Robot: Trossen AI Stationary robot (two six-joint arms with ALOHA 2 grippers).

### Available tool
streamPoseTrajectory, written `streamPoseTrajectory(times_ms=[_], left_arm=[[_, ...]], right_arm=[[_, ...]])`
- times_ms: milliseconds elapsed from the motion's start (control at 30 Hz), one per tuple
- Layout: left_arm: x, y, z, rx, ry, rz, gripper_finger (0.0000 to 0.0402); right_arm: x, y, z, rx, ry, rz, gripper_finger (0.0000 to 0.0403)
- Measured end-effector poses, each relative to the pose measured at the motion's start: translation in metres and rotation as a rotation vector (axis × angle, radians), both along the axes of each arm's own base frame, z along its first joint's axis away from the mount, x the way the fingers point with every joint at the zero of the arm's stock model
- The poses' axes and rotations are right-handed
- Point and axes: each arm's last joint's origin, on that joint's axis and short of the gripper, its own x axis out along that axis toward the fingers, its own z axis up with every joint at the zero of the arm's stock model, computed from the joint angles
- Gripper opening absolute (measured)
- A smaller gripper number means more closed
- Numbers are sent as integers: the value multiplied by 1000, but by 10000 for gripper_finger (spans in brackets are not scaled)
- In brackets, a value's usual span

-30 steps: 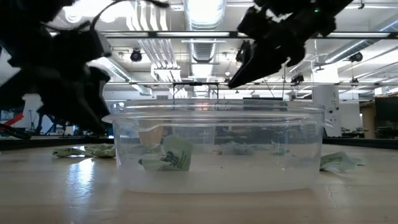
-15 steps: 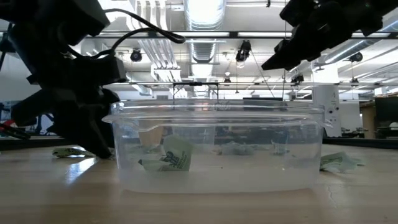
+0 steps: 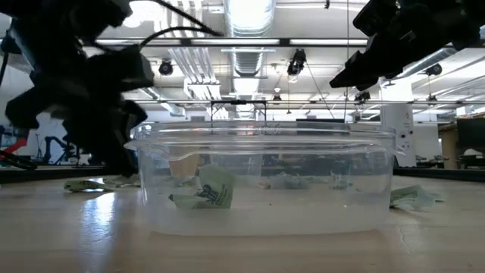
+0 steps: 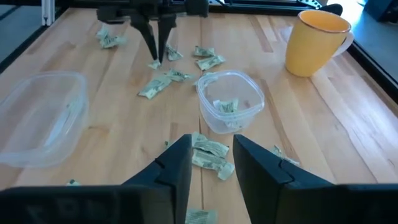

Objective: Pick and place Stevia / Truvia into bins
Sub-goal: Put the white stevia packet into the bottom transparent bin

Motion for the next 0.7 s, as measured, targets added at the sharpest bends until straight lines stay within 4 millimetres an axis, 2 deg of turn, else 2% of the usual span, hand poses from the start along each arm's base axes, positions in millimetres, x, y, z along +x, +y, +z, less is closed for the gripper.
streamPoseTrajectory(times_ms=[200,367,467,700], left_arm=[[11,-13,27,-8,-145,-83,1],[27,-31,47,-70,-408,-334,0],[35,-38,45,-100,-472,-435,0],[60,-51,22,-123,-398,-486,0]], right_arm=[[-1,0,-2,0,4,0,100],[-1,0,-4,0,6,0,94],[-2,0,-5,2,6,-1,91],[-3,0,-9,21,4,-10,83]])
